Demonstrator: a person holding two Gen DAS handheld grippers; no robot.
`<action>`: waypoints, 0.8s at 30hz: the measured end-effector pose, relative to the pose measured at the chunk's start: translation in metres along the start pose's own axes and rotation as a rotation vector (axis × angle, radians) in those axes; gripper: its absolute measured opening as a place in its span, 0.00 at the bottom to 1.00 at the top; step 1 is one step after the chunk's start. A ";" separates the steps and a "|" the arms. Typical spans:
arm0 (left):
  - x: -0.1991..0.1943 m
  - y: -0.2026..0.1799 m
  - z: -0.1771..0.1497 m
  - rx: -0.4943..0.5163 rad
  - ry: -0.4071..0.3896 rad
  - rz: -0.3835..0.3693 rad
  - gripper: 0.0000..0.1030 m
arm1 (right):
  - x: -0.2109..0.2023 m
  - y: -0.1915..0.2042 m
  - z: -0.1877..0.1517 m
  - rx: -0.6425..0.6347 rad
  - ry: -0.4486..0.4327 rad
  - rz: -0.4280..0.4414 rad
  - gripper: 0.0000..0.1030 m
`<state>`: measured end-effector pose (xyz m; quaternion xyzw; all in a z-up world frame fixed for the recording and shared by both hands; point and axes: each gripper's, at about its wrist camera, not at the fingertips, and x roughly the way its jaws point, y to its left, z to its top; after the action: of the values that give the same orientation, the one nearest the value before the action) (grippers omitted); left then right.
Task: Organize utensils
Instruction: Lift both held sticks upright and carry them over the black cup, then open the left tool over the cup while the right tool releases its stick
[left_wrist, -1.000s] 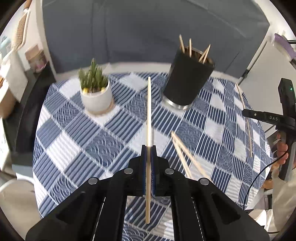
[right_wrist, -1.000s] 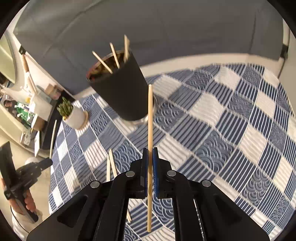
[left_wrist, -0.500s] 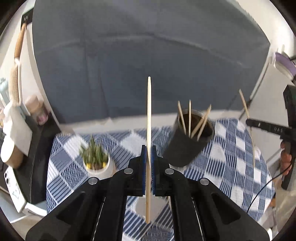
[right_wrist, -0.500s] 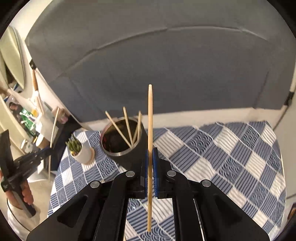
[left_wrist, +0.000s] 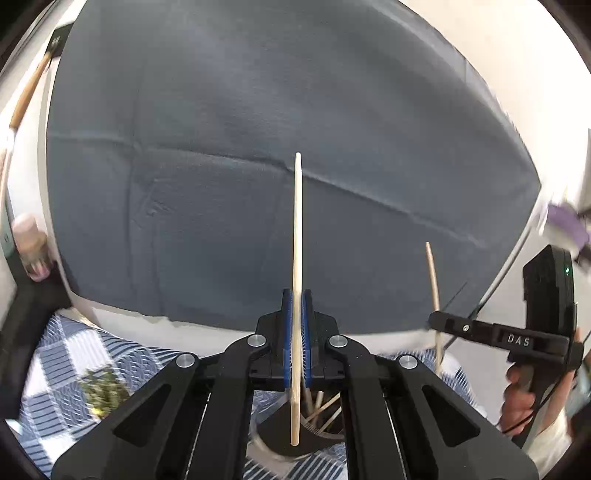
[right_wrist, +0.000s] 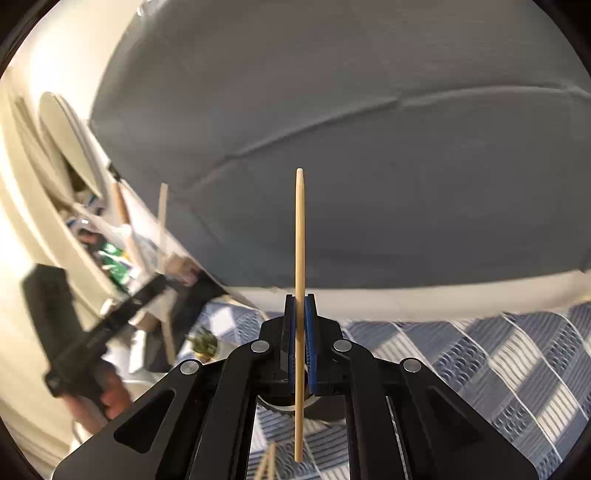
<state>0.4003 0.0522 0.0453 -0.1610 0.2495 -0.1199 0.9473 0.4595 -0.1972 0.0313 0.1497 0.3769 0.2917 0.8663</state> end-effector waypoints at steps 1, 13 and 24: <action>0.004 -0.001 -0.002 -0.014 -0.003 -0.003 0.05 | 0.002 0.000 0.002 -0.005 -0.008 0.015 0.05; 0.049 -0.012 -0.031 -0.118 -0.072 -0.060 0.05 | 0.056 -0.022 -0.001 -0.034 -0.095 0.207 0.05; 0.059 -0.011 -0.075 -0.133 -0.066 -0.151 0.07 | 0.065 -0.025 -0.029 -0.162 -0.081 0.176 0.09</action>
<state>0.4101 0.0054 -0.0374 -0.2457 0.2125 -0.1689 0.9306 0.4827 -0.1752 -0.0370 0.1234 0.3024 0.3896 0.8611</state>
